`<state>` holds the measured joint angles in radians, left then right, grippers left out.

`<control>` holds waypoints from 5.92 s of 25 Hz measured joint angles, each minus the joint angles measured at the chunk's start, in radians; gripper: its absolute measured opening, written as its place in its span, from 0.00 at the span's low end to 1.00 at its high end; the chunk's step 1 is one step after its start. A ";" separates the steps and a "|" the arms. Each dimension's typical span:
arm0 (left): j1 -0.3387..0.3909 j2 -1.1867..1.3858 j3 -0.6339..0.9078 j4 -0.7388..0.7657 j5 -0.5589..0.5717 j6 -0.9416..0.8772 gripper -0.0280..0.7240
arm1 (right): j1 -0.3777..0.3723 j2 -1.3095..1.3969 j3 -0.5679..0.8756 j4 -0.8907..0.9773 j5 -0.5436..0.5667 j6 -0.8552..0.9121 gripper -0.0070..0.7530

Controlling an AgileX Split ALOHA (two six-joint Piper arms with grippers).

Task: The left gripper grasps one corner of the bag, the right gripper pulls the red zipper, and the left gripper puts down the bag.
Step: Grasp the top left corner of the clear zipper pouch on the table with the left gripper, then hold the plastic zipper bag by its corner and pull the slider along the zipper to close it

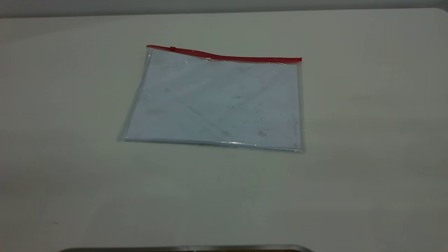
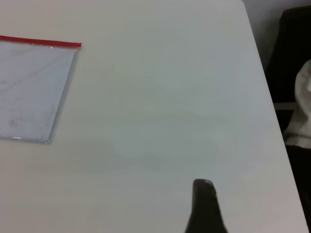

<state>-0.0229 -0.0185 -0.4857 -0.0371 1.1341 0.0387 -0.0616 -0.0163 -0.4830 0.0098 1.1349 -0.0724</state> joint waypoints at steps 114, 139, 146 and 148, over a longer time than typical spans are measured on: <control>-0.030 2.655 -1.148 -1.480 -0.647 1.515 0.76 | 0.000 1.458 -0.318 0.088 -0.674 -0.045 0.76; -0.043 2.656 -1.526 -0.901 0.008 1.807 0.11 | 0.243 1.818 -0.578 0.141 -0.726 -0.366 0.76; -0.088 2.658 -1.565 -0.876 0.020 2.038 0.11 | 0.351 2.064 -0.813 0.258 -0.677 -0.571 0.76; -0.102 2.658 -1.565 -0.877 0.008 2.058 0.11 | 0.380 2.112 -0.868 0.331 -0.656 -0.654 0.76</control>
<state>-0.1253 2.6394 -2.0505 -0.9141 1.1420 2.0965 0.3181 2.0953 -1.3514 0.3409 0.4791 -0.7262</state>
